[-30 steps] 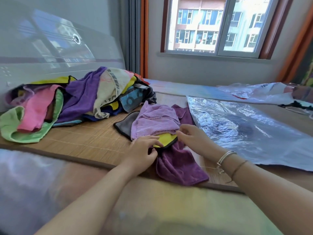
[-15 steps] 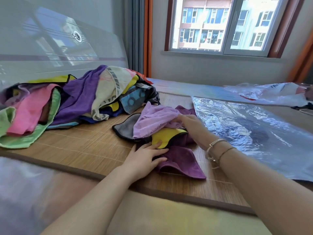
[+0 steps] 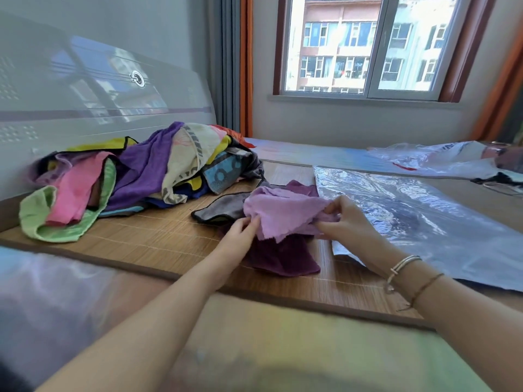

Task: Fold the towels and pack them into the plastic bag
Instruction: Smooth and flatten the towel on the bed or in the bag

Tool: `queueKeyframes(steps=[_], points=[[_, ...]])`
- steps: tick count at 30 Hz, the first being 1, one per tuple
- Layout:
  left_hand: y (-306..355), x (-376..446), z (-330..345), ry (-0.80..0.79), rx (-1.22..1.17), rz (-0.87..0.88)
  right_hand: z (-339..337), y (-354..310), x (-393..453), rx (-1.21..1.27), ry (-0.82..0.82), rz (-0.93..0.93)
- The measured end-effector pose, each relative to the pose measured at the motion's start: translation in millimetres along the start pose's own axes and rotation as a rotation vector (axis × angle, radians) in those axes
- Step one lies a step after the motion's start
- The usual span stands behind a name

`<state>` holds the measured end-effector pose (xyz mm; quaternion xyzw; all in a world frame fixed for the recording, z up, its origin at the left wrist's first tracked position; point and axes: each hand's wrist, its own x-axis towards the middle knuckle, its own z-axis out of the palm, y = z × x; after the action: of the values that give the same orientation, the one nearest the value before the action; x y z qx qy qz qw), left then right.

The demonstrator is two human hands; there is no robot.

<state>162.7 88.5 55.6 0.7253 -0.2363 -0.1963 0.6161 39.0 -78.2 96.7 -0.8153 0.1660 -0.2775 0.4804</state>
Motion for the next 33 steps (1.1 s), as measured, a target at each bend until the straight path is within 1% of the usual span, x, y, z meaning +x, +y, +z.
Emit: queueKeyframes(steps=[2, 3, 5, 8, 11, 14, 16, 17, 18, 19, 20, 21, 22, 23, 24, 25, 26, 28, 30, 33], points=[[7, -10, 5, 0.000, -0.244, -0.050, -2, -2, -14, -0.025, -0.001, -0.010], [10, -15, 6, 0.024, -0.316, -0.068, -3, -4, -20, -0.026, 0.000, -0.014], [17, -28, 7, 0.051, -0.404, -0.124, -6, -5, -30, -0.016, -0.003, -0.026], [26, -47, 11, 0.069, -0.472, -0.161, -12, -7, -49, -0.101, -0.037, -0.056], [23, -58, 11, 0.110, -0.426, -0.198, -16, -5, -67, -0.155, -0.117, -0.067], [15, -73, 6, 0.027, -0.365, -0.293, -17, -1, -82, -0.150, -0.331, -0.029], [8, -84, -3, -0.025, -0.216, -0.346, -18, 2, -90, -0.192, -0.521, 0.029], [5, -88, -8, -0.032, -0.096, -0.350, -17, 3, -94, -0.212, -0.617, 0.076], [2, -91, -15, -0.030, 0.037, -0.346, -17, 2, -96, -0.229, -0.690, 0.118], [1, -93, -20, -0.031, 0.157, -0.335, -15, 2, -96, -0.253, -0.722, 0.132], [0, -93, -24, -0.025, 0.249, -0.320, -12, 3, -94, -0.292, -0.690, 0.096], [0, -92, -28, -0.018, 0.306, -0.305, -9, 5, -90, -0.359, -0.591, 0.009], [0, -91, -31, -0.007, 0.346, -0.296, -7, 9, -85, -0.459, -0.453, -0.104], [-1, -87, -33, 0.003, 0.376, -0.288, -6, 13, -80, -0.592, -0.327, -0.212], [-1, -82, -35, 0.018, 0.428, -0.276, -4, 17, -77, -0.749, -0.250, -0.288], [-2, -77, -36, 0.031, 0.501, -0.255, -1, 21, -75, -0.909, -0.223, -0.322], [-2, -71, -37, 0.049, 0.576, -0.229, 1, 24, -72, -1.043, -0.229, -0.338], [-2, -63, -35, 0.077, 0.621, -0.188, 8, 29, -66, -1.196, -0.287, -0.317], [-4, -56, -32, 0.061, 0.557, -0.157, 15, 32, -57, -1.235, -0.275, -0.303], [-6, -45, -25, 0.046, 0.492, -0.132, 16, 30, -41, -1.190, -0.168, -0.396]])
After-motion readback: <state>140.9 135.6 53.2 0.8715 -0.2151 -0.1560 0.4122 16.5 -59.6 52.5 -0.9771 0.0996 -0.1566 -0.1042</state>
